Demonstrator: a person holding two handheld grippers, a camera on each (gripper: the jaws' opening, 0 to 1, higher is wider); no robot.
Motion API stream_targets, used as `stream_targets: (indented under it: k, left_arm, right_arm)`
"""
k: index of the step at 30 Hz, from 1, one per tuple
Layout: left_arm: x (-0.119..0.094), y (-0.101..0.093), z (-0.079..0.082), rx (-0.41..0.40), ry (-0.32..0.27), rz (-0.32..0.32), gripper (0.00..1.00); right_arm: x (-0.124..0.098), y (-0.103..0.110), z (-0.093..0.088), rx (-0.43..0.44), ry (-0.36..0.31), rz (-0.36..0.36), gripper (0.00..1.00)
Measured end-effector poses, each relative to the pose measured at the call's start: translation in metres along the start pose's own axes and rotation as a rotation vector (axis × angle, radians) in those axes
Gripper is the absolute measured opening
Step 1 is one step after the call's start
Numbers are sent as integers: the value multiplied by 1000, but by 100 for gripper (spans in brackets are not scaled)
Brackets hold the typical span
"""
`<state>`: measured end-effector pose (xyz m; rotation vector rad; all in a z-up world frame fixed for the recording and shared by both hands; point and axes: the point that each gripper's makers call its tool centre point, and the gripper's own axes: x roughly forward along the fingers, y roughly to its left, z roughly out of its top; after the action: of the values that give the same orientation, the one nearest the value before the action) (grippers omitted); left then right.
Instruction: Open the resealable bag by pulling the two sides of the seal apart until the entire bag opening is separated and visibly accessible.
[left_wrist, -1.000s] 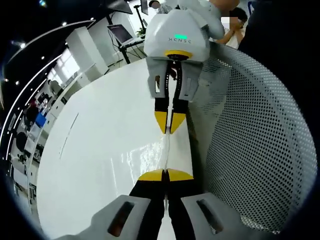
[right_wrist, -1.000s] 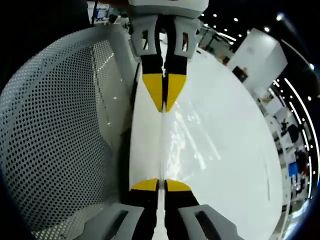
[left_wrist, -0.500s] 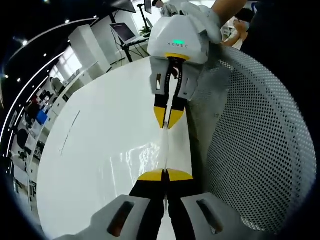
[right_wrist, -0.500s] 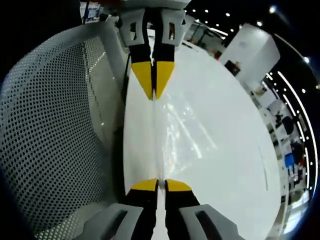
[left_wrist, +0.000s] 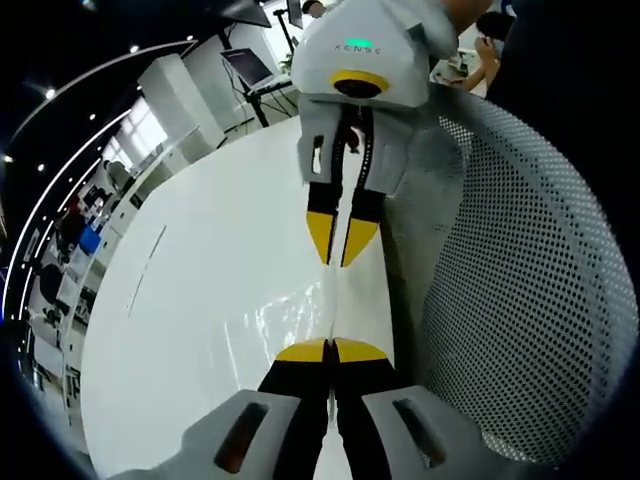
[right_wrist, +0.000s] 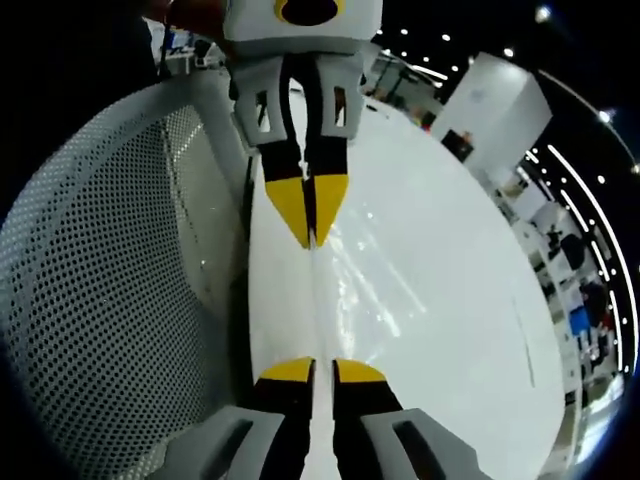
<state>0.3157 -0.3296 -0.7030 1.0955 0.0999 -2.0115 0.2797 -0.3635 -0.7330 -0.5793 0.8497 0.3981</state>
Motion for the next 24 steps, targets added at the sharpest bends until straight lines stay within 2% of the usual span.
stream_targets:
  k: [10, 15, 24]
  left_arm:
    - [-1, 2, 5, 8, -18, 6, 0]
    - [-1, 4, 0, -6, -17, 14, 0]
    - [0, 4, -20, -27, 43, 27, 0]
  right_arm:
    - [9, 2, -2, 0, 12, 18, 1]
    - [9, 4, 0, -12, 15, 20, 0]
    - [-4, 2, 12, -8, -2, 5, 0]
